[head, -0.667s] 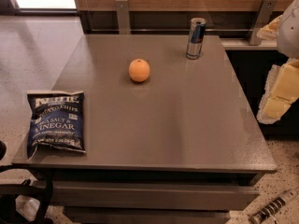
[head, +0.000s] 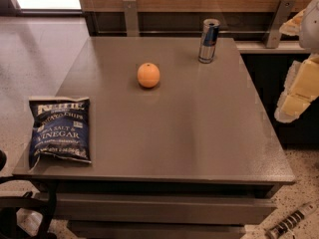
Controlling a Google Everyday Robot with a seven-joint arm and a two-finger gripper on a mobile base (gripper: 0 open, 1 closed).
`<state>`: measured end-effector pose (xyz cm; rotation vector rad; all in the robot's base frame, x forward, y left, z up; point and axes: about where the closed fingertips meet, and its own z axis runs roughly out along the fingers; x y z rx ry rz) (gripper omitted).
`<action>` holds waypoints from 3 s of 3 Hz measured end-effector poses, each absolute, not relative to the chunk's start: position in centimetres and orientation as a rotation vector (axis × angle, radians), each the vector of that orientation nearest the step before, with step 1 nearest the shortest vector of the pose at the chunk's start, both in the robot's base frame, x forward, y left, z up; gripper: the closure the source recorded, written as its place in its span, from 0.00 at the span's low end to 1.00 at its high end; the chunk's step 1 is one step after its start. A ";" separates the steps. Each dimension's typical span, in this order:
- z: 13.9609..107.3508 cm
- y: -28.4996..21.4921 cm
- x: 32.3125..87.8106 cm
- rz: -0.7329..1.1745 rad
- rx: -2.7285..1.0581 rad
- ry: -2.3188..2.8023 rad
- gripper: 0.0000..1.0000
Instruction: Move redbull can near blue chip bag
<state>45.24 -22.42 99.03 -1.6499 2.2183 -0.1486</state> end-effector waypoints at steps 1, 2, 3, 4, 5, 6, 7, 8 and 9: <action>100.0 -25.3 47.2 -0.173 -1.479 2.240 0.00; 99.8 -28.1 48.7 -0.150 -1.305 2.222 0.00; 100.3 -30.3 51.8 -0.110 -1.130 2.117 0.00; 100.8 -30.6 56.8 -0.021 -1.011 1.938 0.00; 100.8 -29.7 61.0 0.097 -0.933 1.800 0.00; 99.8 -28.1 64.4 0.243 -0.862 1.704 0.00; 99.8 -27.9 64.5 0.243 -0.866 1.702 0.00; 99.1 -27.3 67.3 0.301 -0.856 1.676 0.00; 97.5 -26.2 70.6 0.373 -0.834 1.670 0.00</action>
Offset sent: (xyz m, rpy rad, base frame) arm 0.0776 -0.1086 0.0278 0.3631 -0.3831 -0.3502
